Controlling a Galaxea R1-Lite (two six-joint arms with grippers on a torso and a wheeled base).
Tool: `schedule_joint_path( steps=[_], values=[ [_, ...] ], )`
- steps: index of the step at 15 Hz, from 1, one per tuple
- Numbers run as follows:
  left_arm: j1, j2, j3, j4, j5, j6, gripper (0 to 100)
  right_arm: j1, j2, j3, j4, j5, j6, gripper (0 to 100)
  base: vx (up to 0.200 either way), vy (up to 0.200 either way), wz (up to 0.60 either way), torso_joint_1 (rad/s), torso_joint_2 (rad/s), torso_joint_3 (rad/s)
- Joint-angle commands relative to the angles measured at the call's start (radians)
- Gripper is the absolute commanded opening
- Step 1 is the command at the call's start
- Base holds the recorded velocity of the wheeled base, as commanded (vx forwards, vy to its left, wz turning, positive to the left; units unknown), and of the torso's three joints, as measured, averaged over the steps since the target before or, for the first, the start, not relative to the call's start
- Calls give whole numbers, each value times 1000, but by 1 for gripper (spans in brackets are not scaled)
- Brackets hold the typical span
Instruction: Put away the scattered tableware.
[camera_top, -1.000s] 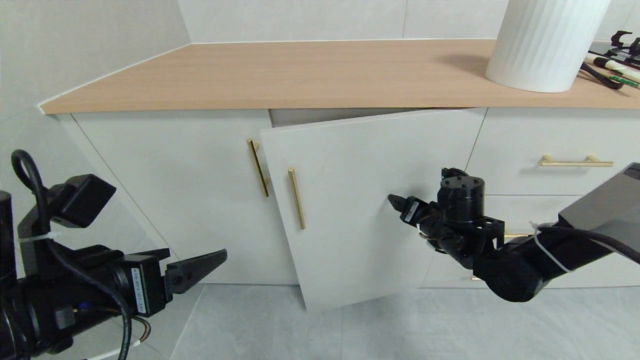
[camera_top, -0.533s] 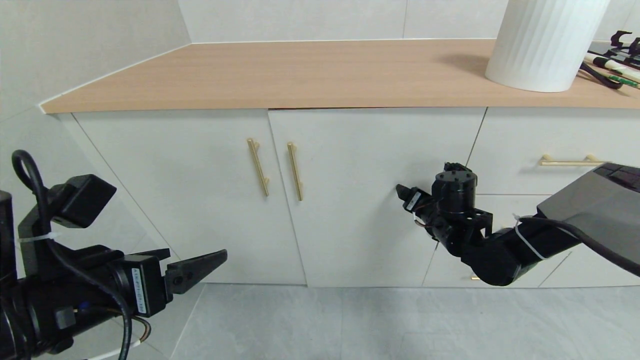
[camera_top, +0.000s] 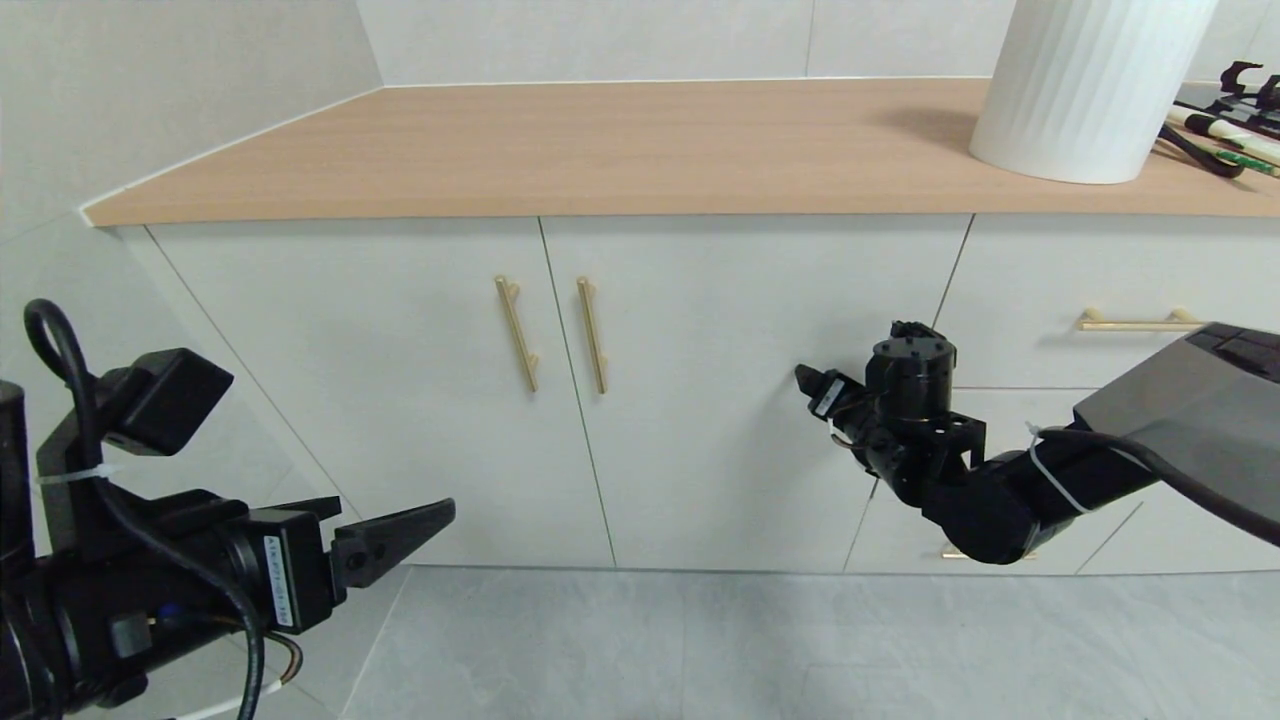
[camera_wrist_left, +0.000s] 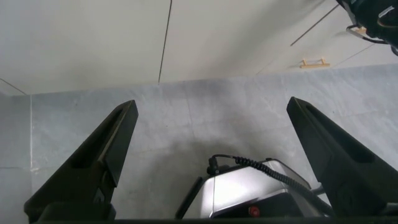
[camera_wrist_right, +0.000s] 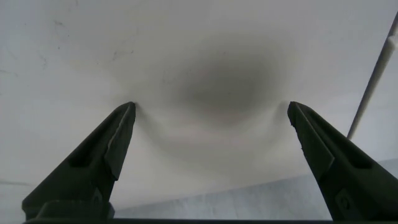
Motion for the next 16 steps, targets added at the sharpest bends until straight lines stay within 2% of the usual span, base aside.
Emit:
schedule_joint_path(
  steps=[1, 4, 6, 8, 10, 12, 13, 14, 15, 16],
  values=[
    [0, 3, 0, -1, 0, 1, 100, -4, -18, 8, -4, -1, 0, 100, 0, 0, 0, 0, 0, 0],
    [2, 0, -2, -1, 2, -1, 100, 15, -156, 118, -4, 70, -16, 100, 0, 0, 0, 0, 0, 0],
    [14, -31, -3, -1, 3, -1, 100, 12, -357, 244, -8, 141, -92, 100, 0, 0, 0, 0, 0, 0],
    [19, -83, 6, 4, 5, 1, 100, 12, -507, 342, -11, 142, -164, 100, 0, 0, 0, 0, 0, 0],
    [22, -234, 70, 9, 11, 71, 100, 14, -751, 488, -1, 113, -260, 100, 0, 0, 0, 0, 0, 0],
    [46, -372, 144, 9, 68, 105, 100, 11, -943, 637, 19, 76, -348, 100, 0, 0, 0, 0, 0, 0],
    [48, -433, 169, 10, 102, 111, 100, -6, -1046, 704, 38, 56, -375, 100, 0, 0, 0, 0, 0, 0],
    [52, -499, 192, 19, 148, 131, 100, -40, -1181, 793, 73, 41, -383, 100, 0, 0, 0, 0, 0, 0],
    [63, -533, 204, 38, 175, 172, 100, -57, -1262, 830, 105, 42, -389, 100, 0, 0, 0, 0, 0, 0],
    [101, -625, 233, 84, 223, 292, 100, -103, -1442, 867, 234, 42, -408, 100, 0, 0, 0, 0, 0, 0]
  ],
)
